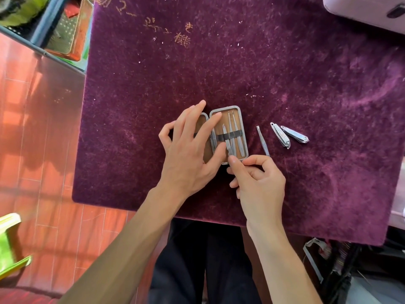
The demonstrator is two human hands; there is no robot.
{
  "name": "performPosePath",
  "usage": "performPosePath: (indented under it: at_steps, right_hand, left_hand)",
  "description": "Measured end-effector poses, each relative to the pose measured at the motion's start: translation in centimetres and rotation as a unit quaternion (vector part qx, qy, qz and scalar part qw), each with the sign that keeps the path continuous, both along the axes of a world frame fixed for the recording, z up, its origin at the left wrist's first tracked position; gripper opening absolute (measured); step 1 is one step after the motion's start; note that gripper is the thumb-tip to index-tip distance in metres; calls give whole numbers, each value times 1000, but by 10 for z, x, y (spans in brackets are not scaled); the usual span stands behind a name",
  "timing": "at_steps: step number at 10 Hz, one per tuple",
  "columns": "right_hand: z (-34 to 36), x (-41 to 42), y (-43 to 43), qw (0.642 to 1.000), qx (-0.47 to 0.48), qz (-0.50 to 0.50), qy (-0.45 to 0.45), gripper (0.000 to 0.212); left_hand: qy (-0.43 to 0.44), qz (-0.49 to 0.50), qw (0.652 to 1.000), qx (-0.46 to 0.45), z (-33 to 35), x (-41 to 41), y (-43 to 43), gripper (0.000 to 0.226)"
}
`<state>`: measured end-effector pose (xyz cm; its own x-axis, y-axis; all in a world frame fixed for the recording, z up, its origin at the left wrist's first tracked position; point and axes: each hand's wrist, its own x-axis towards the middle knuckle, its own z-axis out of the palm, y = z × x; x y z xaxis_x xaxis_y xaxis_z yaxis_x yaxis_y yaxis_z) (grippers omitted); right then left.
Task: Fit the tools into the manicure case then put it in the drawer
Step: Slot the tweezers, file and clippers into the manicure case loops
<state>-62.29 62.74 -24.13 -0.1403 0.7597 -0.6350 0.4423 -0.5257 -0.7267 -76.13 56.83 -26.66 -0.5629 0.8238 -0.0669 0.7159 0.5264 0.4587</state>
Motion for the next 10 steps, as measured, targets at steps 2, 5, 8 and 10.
performPosePath:
  at_steps: [2,5,8,10]
  right_hand:
    - [-6,-7,1,998,40,26,-31,27]
    - [-6,1,5,998,53,17,-13,27]
    - [-5,2,14,997,64,28,-31,28]
    - [-8,3,14,996,72,35,-37,26]
  left_hand:
    - [13,3,1000,1,-3,1,0,56]
    - [16,10,1000,0,-4,2,1,56]
    - [19,12,1000,1,-5,2,2,56]
    - [29,19,999,3,-8,3,2,54]
